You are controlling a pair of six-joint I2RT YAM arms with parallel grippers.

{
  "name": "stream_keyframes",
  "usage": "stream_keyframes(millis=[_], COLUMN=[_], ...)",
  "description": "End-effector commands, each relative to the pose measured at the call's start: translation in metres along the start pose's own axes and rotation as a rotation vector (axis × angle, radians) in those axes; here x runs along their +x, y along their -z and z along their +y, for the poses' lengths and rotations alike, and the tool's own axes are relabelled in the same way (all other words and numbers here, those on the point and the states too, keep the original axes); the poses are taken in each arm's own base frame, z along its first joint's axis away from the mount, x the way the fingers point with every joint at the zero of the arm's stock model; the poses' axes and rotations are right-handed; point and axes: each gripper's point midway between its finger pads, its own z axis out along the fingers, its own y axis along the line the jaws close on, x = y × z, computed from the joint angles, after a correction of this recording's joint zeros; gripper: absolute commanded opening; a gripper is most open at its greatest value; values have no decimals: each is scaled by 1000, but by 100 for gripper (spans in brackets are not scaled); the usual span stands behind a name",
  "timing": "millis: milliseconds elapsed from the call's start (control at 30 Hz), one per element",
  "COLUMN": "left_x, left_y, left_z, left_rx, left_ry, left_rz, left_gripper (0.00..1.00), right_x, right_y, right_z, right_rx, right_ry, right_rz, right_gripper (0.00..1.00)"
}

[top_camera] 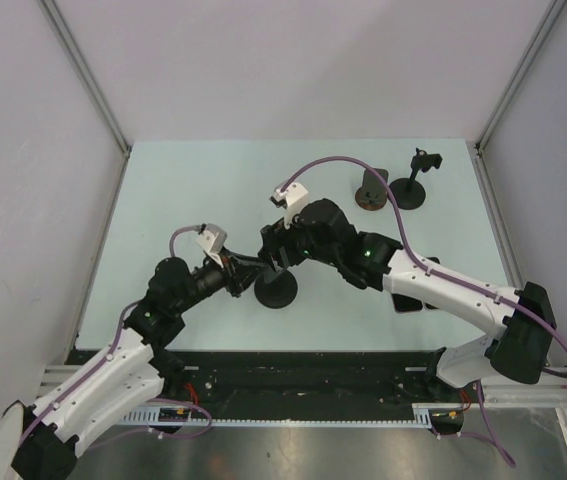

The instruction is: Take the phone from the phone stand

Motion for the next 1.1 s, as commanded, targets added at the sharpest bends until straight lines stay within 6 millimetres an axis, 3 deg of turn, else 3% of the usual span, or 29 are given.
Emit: stream_keyframes(millis=[0,467,800,1067], left_x=[-5,-8,-17,-25], left_y=[7,10,8,3], left_z=[12,24,36,32], left_rx=[-11,-5,-55,-41], left_ry=[25,14,-50,-69], left_rz=[7,47,53,51], left_gripper=[0,0,1,14], right_x=[-10,-6,-14,-22], right_y=[19,17,24,31], right_z=[-29,-25,-5,20], right_rx=[65,-12,-164,-305], right_ry=[52,35,25,38], right_rz=[-15,-1,-47,-79], right_gripper=[0,0,0,0])
